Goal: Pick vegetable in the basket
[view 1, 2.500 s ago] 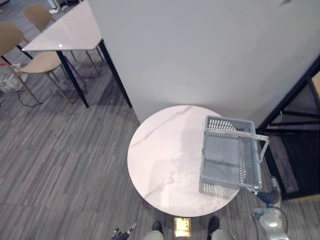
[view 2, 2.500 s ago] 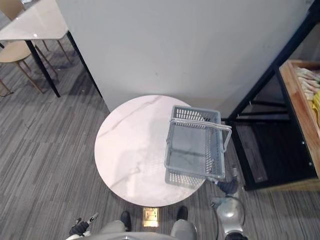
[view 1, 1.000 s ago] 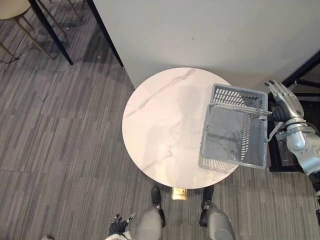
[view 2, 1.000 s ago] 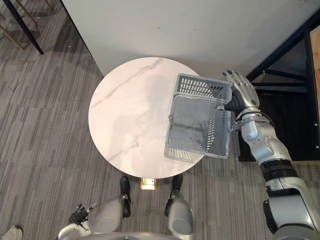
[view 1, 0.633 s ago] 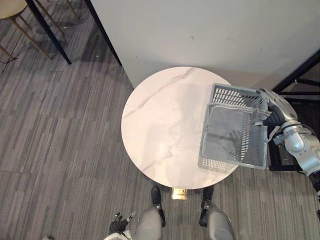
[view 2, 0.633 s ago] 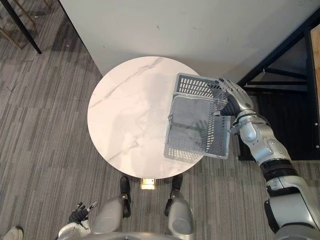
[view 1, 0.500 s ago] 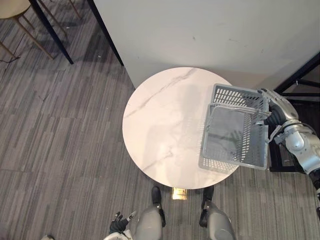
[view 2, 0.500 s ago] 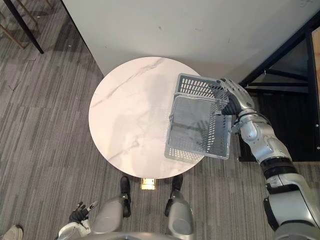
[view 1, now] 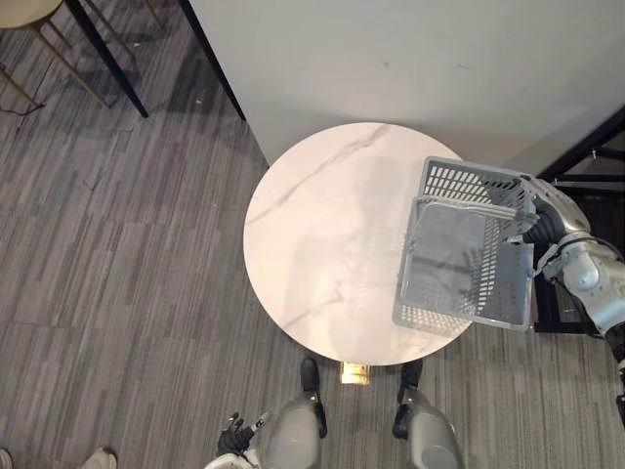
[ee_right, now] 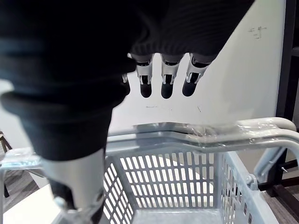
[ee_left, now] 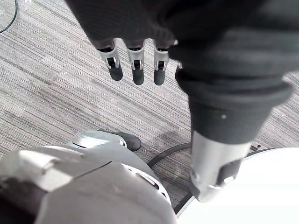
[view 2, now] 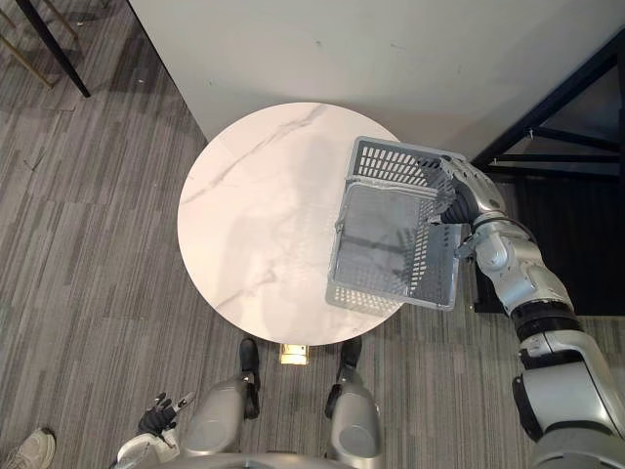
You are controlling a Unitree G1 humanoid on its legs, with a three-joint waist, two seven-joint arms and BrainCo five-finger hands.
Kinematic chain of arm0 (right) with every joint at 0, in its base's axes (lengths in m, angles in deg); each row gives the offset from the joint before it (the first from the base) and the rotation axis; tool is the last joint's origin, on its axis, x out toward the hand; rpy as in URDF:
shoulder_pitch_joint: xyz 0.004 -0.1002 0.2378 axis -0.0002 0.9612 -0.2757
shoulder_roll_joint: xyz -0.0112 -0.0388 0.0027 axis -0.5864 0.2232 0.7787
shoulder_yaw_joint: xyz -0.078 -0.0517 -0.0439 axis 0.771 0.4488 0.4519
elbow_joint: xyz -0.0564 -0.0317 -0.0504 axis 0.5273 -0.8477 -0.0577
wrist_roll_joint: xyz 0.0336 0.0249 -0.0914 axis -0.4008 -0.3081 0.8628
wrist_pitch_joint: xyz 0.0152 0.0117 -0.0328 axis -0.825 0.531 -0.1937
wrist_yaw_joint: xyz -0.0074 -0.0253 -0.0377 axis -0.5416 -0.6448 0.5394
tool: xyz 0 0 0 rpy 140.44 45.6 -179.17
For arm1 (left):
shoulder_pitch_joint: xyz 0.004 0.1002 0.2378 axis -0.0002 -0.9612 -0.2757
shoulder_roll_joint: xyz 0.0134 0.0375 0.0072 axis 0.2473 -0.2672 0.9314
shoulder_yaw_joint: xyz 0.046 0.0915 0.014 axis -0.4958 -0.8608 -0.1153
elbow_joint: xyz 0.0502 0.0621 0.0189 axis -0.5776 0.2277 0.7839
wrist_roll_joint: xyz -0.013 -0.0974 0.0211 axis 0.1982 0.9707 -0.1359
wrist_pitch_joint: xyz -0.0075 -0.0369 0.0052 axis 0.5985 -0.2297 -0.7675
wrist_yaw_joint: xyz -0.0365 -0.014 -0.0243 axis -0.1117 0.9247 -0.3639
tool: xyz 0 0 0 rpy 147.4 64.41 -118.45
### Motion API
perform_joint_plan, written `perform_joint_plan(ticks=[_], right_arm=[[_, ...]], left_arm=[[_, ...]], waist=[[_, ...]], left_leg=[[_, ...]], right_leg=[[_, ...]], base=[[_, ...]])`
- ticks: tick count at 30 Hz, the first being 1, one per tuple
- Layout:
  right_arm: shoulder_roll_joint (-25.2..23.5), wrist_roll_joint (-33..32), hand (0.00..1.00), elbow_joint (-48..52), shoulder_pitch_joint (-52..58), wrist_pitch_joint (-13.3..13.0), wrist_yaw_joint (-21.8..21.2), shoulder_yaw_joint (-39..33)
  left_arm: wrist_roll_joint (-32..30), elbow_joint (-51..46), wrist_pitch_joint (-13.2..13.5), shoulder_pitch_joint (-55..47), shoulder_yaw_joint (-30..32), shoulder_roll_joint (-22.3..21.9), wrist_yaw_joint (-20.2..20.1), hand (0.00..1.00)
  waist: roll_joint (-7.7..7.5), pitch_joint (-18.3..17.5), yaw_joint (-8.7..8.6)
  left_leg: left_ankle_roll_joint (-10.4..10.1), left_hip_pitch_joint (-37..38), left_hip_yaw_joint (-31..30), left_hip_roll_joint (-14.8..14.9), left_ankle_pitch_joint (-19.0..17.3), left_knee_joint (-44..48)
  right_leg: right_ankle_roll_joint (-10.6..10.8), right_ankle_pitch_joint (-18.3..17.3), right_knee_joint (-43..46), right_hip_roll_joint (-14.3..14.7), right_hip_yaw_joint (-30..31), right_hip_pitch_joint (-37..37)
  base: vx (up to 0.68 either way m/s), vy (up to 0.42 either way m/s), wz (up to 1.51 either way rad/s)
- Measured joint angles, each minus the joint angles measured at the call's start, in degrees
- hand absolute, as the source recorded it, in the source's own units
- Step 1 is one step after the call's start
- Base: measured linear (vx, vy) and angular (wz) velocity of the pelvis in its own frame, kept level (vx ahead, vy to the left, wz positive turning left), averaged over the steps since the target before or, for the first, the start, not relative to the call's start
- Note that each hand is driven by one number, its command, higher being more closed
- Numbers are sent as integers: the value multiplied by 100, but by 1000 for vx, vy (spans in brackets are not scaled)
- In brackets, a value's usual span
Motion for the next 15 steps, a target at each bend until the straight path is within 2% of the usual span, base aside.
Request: perform_joint_plan(ticks=[6, 11, 12, 15], right_arm=[[-9, 0, 0, -150, -60, -4, 0, 0], [-89, 6, 0, -162, -134, -4, -2, 1], [-111, 6, 100, -166, -194, -4, -8, 8], [-117, 6, 100, -168, -254, -6, -12, 132]], left_arm=[[2, -7, -2, 1, -5, -62, 0, 0], [5, -67, 3, 1, -4, -64, -8, 0], [5, -102, 5, 1, -4, -62, -8, 0], [4, -106, 6, 2, -6, -62, -9, 0]], waist=[[102, 69, 49], [108, 160, 53], [109, 200, 53], [109, 210, 53]], left_leg=[[6, -14, -12, -7, 5, -2], [8, -25, -18, -13, 6, -11], [10, -29, -21, -14, 7, -10], [14, -66, -59, -16, 12, -5]], right_leg=[[-2, -2, 2, -6, -4, -10], [-2, -2, 2, -7, -9, -21], [-1, -1, 2, -7, -11, -23], [-2, -2, 2, -8, -47, -33]], base=[[0, 0, 0], [0, 0, 0], [0, 0, 0], [7, 3, 7]])
